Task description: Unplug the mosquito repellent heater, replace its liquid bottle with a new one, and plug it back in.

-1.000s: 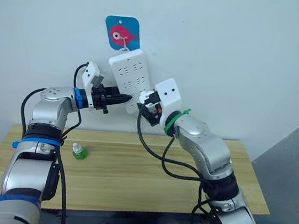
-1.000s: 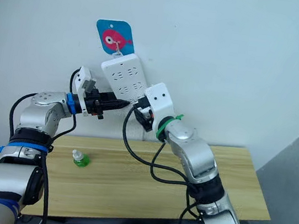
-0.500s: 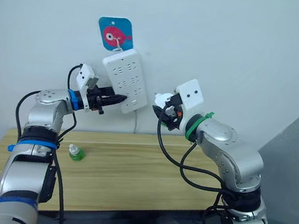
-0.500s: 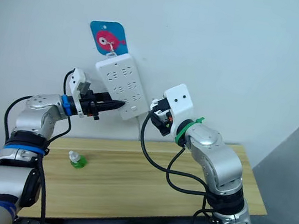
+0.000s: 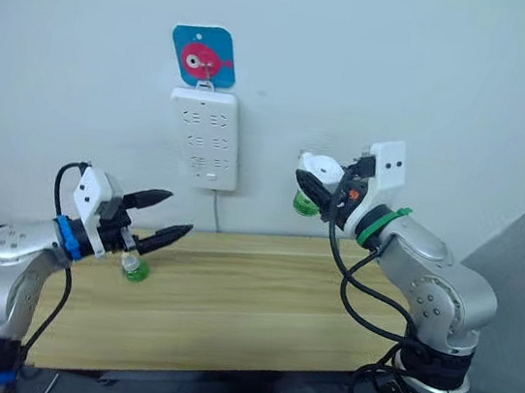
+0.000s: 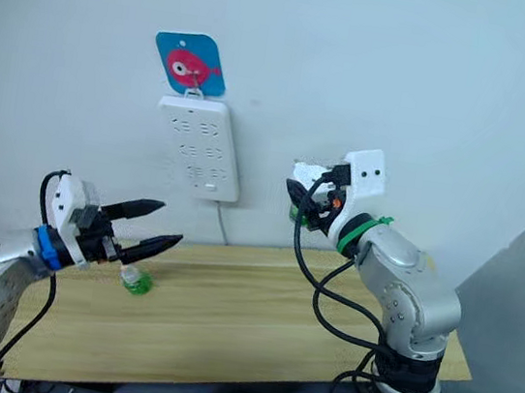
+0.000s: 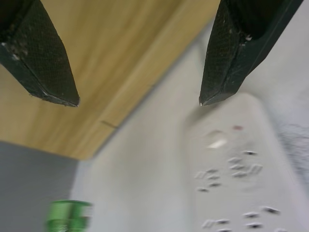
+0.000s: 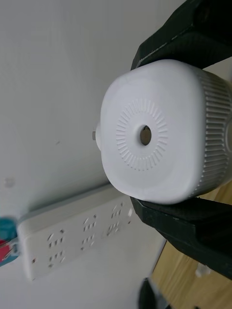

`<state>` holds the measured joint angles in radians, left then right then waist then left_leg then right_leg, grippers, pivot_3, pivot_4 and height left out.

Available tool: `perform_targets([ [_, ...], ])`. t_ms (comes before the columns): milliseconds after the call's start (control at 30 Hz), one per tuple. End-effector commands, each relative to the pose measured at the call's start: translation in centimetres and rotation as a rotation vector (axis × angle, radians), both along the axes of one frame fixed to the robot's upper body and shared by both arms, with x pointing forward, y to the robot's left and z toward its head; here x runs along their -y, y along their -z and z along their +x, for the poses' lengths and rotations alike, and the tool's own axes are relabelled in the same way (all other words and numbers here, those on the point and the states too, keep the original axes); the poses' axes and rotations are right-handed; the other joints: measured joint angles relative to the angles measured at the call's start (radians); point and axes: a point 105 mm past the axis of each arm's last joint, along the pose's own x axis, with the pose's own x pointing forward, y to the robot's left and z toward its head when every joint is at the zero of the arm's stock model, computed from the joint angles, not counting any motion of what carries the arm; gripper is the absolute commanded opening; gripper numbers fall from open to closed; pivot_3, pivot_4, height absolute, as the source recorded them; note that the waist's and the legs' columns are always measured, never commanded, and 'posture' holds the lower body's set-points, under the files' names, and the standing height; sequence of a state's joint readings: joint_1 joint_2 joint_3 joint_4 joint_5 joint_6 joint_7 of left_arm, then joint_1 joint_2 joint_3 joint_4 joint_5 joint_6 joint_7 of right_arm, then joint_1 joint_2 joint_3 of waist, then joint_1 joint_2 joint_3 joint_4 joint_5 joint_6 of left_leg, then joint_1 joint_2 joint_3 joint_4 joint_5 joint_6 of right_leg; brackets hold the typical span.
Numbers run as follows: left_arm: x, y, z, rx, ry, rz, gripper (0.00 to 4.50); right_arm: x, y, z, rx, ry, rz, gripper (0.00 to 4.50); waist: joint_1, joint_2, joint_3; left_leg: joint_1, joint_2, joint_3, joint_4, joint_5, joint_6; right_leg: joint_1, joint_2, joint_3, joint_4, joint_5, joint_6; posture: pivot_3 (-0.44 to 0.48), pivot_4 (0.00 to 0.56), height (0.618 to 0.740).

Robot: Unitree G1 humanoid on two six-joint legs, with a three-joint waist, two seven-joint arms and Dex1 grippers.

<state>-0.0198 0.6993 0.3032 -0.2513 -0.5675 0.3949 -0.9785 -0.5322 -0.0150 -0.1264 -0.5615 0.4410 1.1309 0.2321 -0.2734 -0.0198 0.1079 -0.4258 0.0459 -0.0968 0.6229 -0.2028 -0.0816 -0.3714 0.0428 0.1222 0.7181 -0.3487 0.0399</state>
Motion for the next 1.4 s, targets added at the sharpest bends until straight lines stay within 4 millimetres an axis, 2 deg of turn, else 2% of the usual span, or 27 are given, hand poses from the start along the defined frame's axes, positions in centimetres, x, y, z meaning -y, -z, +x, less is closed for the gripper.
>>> perform_targets([
  [33,3.2,-1.3,-1.3,0.01,0.09,-0.044,4.14,0.3,-1.7,-0.8,0.03,-0.026,0.128,3.03,0.017,0.003,0.002,0.0,-0.001,0.001,0.001,0.0,0.0,0.0,0.0,0.0,0.0,0.0,0.0,-0.195,0.077,0.74],
  [233,9.0,-3.4,0.1,0.11,0.144,-0.189,4.14,0.1,-1.9,-1.5,-0.07,-0.065,0.355,3.03,0.045,0.006,0.004,0.001,-0.003,0.009,0.006,0.002,0.0,0.003,0.001,0.0,0.0,0.001,0.002,-0.215,0.07,0.74],
  [433,11.6,-4.6,1.6,0.167,0.207,-0.253,4.14,-0.5,-2.2,-2.2,-0.17,-0.113,0.567,3.03,0.028,0.007,0.003,0.001,-0.001,0.015,0.004,0.002,0.0,0.001,0.002,0.004,0.0,0.001,0.003,-0.236,0.066,0.74],
  [633,13.0,-5.0,2.5,0.218,0.222,-0.28,4.14,-0.3,-2.7,-2.3,-0.227,-0.122,0.671,3.03,0.009,0.01,0.002,0.001,0.0,0.015,0.002,0.002,0.001,0.0,0.004,0.005,0.0,0.001,0.003,-0.243,0.063,0.74],
  [900,14.3,-6.1,2.2,0.284,0.258,-0.319,4.14,-0.2,-2.9,-2.6,-0.28,-0.133,0.699,3.03,0.003,0.01,0.002,0.0,0.0,0.016,0.003,0.002,0.001,0.0,0.004,0.005,-0.001,0.001,0.003,-0.25,0.057,0.74],
  [1367,14.4,-5.8,2.5,0.28,0.248,-0.323,4.14,-0.1,-3.0,-3.0,-0.306,-0.136,0.693,3.03,0.001,0.01,0.001,0.0,0.0,0.016,0.003,0.002,0.001,0.0,0.004,0.006,-0.001,0.001,0.003,-0.259,0.06,0.74],
  [1400,14.5,-5.8,2.5,0.28,0.249,-0.323,3.95,-0.2,-3.0,-3.1,-0.308,-0.137,0.692,3.03,0.001,0.01,0.001,0.0,0.0,0.016,0.003,0.002,0.001,0.0,0.004,0.006,-0.001,0.001,0.003,-0.259,0.059,0.74],
])
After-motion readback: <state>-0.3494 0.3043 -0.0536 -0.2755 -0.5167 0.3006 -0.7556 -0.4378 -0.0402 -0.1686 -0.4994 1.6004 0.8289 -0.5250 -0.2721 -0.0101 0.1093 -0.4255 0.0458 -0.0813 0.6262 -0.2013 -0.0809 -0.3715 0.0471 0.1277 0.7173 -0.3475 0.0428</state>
